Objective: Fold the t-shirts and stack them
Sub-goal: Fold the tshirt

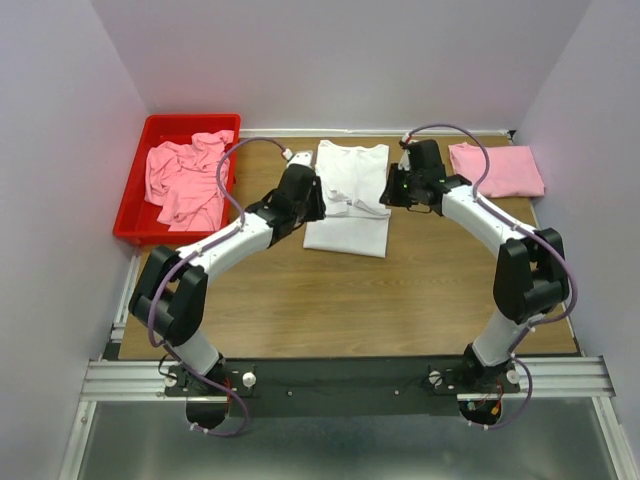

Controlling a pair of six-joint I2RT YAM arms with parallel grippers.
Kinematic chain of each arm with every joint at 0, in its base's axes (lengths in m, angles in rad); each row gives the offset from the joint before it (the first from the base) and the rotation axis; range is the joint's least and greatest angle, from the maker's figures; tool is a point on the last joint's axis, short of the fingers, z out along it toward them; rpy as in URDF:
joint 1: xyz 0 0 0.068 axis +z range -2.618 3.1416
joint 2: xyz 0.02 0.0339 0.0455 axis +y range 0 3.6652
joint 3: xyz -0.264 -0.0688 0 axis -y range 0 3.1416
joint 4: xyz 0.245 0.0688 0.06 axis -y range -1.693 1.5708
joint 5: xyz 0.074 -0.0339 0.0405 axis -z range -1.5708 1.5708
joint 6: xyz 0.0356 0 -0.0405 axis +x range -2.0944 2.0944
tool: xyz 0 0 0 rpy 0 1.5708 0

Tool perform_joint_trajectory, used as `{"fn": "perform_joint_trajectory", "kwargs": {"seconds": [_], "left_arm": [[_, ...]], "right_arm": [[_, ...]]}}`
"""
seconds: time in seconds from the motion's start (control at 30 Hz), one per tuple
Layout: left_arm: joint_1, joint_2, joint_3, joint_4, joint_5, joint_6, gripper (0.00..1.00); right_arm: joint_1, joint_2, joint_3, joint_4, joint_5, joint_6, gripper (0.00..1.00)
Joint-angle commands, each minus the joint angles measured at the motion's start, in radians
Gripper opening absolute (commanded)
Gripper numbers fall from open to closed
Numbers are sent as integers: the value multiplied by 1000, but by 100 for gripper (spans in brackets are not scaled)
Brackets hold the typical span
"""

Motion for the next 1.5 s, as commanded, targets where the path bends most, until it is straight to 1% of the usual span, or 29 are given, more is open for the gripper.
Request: {"fn": "perform_joint_trajectory", "kwargs": {"seconds": [0.0, 0.03, 0.1, 0.27, 0.4, 0.5, 0.57, 0.67, 0.73, 0.83, 0.93, 1.17, 1.33, 1.47], "left_arm": [[-72, 7, -99, 16, -21, -28, 32], [-85, 24, -127, 27, -20, -34, 26], [-109, 62, -144, 34, -9, -45, 22], [-127, 104, -165, 39, 0, -53, 19], [-133, 109, -159, 42, -1, -45, 18], [-144, 86, -136, 18, 0, -40, 17], [-153, 47, -123, 13, -3, -39, 17], [-153, 40, -103, 31, -43, -28, 17], [-150, 96, -55, 22, -41, -16, 17], [-149, 180, 5, 16, -3, -4, 17], [-149, 234, 26, 17, 12, 3, 17], [-149, 270, -1, 16, 54, 6, 16], [-149, 268, -40, 21, 98, 3, 16], [-149, 253, -76, 27, 106, 0, 16]], "right_arm": [[19, -11, -64, 53, -30, -26, 24], [25, 4, -69, 60, -39, -23, 22], [31, 21, -82, 76, -70, -18, 18], [54, 83, -92, 140, -108, -1, 12], [60, 132, -81, 171, -131, 5, 8], [62, 156, -64, 172, -140, 6, 6], [63, 159, -61, 177, -140, 8, 6], [62, 179, -50, 177, -145, 6, 6], [63, 196, -47, 179, -150, 8, 6], [63, 207, -44, 188, -159, 15, 6], [63, 218, -40, 192, -165, 15, 6], [63, 256, -12, 194, -153, 12, 6], [63, 296, 3, 217, -68, 6, 5], [62, 340, 68, 215, -35, -21, 5]]}}
